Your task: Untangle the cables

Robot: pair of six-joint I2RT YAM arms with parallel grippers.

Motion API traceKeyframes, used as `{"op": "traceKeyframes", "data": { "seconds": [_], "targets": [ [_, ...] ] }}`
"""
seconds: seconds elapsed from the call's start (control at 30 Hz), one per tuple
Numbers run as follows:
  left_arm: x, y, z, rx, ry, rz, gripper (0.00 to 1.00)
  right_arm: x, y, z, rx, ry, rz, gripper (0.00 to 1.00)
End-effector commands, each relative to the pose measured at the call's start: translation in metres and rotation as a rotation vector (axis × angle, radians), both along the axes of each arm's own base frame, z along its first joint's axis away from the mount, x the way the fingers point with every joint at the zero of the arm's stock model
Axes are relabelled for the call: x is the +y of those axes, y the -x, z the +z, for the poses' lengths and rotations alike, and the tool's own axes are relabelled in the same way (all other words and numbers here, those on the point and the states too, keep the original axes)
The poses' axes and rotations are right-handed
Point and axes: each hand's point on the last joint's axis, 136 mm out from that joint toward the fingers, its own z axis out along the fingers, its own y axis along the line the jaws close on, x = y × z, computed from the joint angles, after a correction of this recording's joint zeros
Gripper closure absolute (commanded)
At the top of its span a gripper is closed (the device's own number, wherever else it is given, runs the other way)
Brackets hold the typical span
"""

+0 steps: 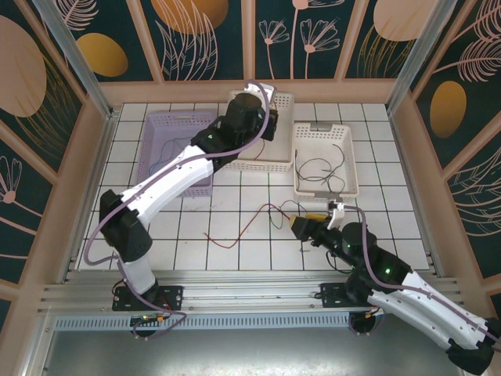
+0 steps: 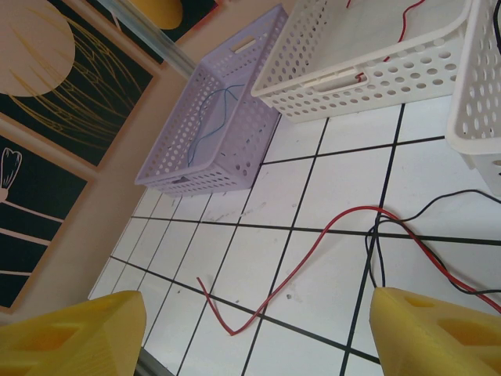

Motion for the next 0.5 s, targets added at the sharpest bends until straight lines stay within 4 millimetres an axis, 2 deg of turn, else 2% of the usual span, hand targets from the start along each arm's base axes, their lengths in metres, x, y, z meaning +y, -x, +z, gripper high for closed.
{"op": "traceKeyframes", "data": {
  "seconds": [0.0, 0.2, 0.47],
  "targets": [
    [-0.009, -0.019, -0.001, -0.024, 0.018, -0.030, 1.00, -0.005, -0.001, -0.005, 0.001, 0.010, -0.021, 0.23],
    [-0.018, -0.048, -0.040, 0.030, 0.015, -0.030, 1.00, -0.005, -0.002, -0.005, -0.007, 0.011, -0.030, 0.17],
    [-0.030, -0.068, -0.094, 0.095, -0.003, -0.044, 1.00, -0.007, -0.004, -0.005, -0.008, 0.012, -0.046, 0.07]
  ]
}}
